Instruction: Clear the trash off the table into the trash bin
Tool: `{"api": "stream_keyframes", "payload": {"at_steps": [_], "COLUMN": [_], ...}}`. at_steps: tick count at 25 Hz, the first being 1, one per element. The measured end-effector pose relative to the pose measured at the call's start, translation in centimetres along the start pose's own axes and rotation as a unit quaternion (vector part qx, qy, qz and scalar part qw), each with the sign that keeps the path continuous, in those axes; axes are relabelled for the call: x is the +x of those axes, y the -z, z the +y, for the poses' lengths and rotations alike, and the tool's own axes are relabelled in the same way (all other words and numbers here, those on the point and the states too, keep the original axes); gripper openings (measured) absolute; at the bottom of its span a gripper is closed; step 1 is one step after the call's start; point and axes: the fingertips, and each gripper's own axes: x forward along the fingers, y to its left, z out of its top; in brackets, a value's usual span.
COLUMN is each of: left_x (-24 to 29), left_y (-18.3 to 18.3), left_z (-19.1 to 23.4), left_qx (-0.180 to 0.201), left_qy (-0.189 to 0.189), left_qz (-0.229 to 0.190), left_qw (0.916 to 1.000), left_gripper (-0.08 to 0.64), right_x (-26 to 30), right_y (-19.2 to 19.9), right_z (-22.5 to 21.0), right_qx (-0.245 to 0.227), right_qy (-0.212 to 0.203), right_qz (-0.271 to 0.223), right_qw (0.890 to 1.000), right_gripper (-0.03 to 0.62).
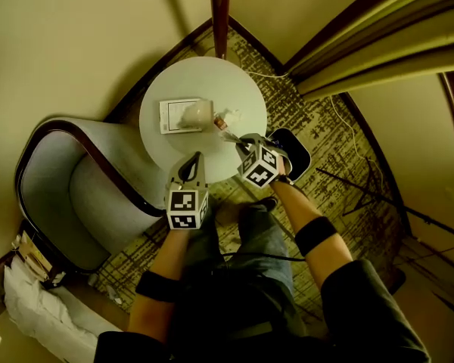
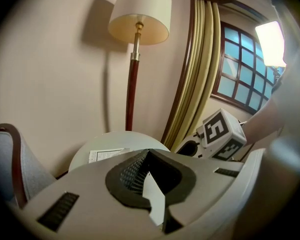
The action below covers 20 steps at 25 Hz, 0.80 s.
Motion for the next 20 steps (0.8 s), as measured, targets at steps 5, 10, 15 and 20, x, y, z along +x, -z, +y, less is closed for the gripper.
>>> {"api": "stream_keyframes", "payload": {"at_steps": [5,10,15,20], "left_x": [-2.3,-4.4,-5.9,-4.9], "left_y": [-1.4,-5.1,-7.2,-8.6], "left_z": [0.2,-0.4,-1.5,-3.8], "left_qx": [0.014,0.018,0.024,0.056], "left_qy": [-0.009,-0.003,0.001,0.028], "left_qz": [-0.006,-0.032,-0.044,-0.044], "left_qw": [0.9998,0.9993,0.9987,0.9971], "left_gripper": [0.001,0.001,0.001,0.001], "right_x": [-6.9,-13.9,-19.4,-22.8], "right_y": [-3.9,-7.2,-8.5,-7.4], "right_z": [0.1,-0.9,-0.9,-2.0], "right_qx": [0.014,0.072,0.144,0.185], "right_qy": [0.021,0.062,0.087,0.119], "right_qz": [-0.058,-0.136,-0.206,-0.231], "right_qw": [0.998,0.986,0.964,0.948], "right_gripper": [0.077,0.078,0.080,0.080]}}
